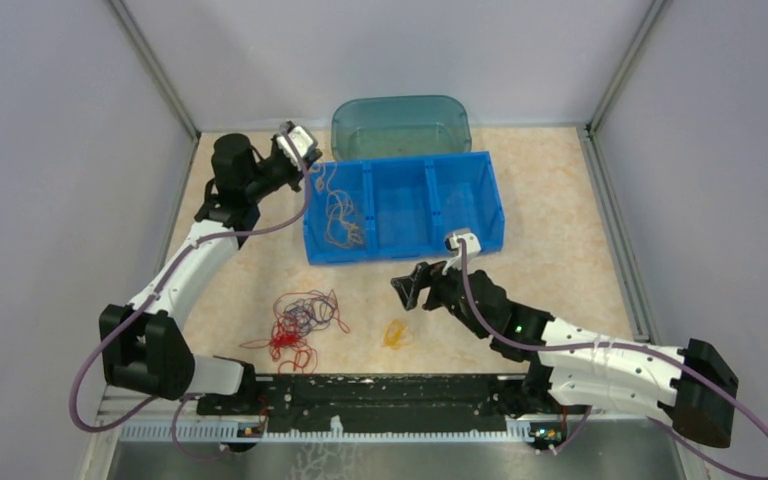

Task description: Untangle the cables

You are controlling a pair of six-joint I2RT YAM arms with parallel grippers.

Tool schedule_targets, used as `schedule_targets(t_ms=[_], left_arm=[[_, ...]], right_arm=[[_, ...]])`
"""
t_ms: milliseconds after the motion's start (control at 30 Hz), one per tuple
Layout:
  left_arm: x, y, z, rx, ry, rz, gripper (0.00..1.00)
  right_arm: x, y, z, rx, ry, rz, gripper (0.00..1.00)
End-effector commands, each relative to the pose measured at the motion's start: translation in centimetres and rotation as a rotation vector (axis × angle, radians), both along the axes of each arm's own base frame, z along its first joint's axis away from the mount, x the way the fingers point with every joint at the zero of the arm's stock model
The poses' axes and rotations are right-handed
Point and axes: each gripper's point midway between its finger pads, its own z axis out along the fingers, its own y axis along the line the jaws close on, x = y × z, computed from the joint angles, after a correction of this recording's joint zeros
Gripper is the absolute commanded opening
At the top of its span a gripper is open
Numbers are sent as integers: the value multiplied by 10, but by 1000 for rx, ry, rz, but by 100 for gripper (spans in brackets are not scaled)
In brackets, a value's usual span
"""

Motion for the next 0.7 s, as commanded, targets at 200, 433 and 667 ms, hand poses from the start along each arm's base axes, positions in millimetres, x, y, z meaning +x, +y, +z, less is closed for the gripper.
schedule_targets(t_ms=[200, 433, 667], left_arm=[[-6, -25, -59, -1, 153, -85, 0], [-16, -29, -88, 77, 229, -105, 64], [-21, -14, -77, 151, 257, -94, 92]], right_arm=[[5, 0, 43, 113, -53, -19, 79], [4, -2, 35, 71, -29, -23, 79], [-9, 6, 18, -52, 108, 45, 79]])
